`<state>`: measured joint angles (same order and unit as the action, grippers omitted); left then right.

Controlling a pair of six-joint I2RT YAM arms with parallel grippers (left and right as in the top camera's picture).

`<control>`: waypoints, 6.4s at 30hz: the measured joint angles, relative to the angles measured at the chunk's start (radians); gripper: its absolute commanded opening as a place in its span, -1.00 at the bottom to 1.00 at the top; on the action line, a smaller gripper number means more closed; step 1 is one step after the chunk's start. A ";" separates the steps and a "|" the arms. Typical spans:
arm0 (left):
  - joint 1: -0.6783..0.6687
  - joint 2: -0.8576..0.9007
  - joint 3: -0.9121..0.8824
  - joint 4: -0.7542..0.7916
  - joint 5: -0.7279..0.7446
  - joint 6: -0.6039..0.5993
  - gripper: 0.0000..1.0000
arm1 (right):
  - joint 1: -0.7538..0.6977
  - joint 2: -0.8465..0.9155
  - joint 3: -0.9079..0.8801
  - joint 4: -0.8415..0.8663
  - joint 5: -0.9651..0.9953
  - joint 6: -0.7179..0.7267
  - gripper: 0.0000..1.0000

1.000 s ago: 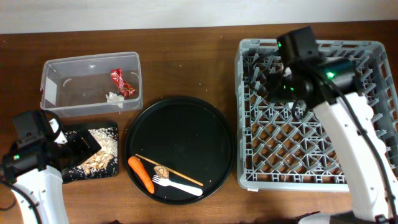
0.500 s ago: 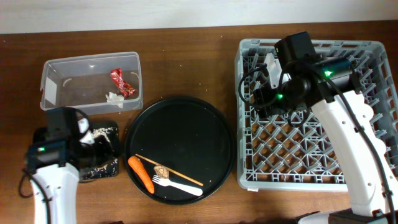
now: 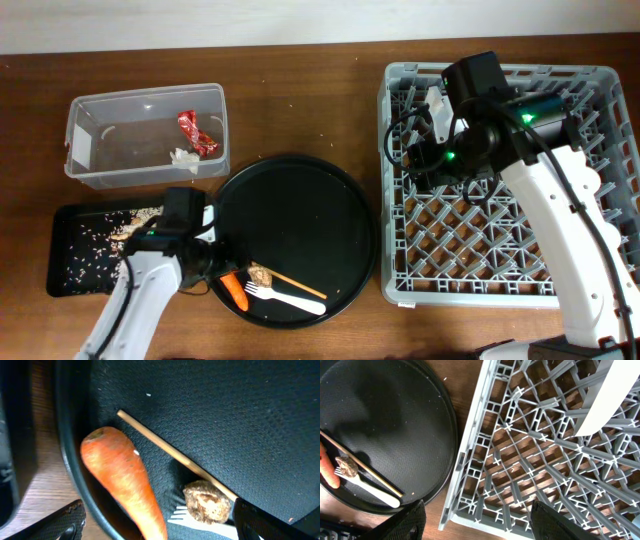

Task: Sort waste into correct bins and load items into the dishwasher rack
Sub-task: 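Reach the left gripper to the round tray and grasp the carrot, then carry the carrot with the left gripper onto the rectangular tray and release, then reach the left gripper back to the round tray and grasp the brown shell, then carry the brown shell with the left gripper onto the rectangular tray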

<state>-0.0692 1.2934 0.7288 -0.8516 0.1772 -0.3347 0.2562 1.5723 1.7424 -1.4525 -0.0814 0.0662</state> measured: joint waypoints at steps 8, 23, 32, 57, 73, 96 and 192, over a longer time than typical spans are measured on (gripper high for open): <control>-0.007 0.162 0.000 0.097 0.066 -0.029 0.87 | 0.000 0.000 0.000 -0.003 0.000 0.000 0.41; -0.008 0.193 0.000 0.025 0.079 -0.034 -0.06 | 0.000 0.000 0.000 -0.007 0.005 0.000 0.41; -0.007 0.193 0.000 0.043 0.033 -0.040 -0.56 | 0.000 0.000 0.000 -0.010 0.005 0.000 0.41; 0.314 0.195 0.294 -0.113 -0.133 -0.024 -0.99 | 0.000 0.000 0.000 -0.018 0.005 -0.006 0.41; 0.677 0.321 0.292 0.049 -0.222 -0.029 -0.99 | 0.000 0.000 0.000 -0.041 0.005 -0.010 0.41; 0.652 0.395 0.336 -0.005 -0.203 -0.032 0.08 | 0.000 0.000 0.000 -0.053 0.005 -0.011 0.41; 0.591 0.208 0.315 0.046 -0.135 0.090 -0.57 | 0.000 0.000 -0.001 -0.059 0.006 -0.011 0.41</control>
<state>0.5217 1.5017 1.0435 -0.8055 0.0425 -0.2443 0.2562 1.5723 1.7416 -1.5112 -0.0757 0.0555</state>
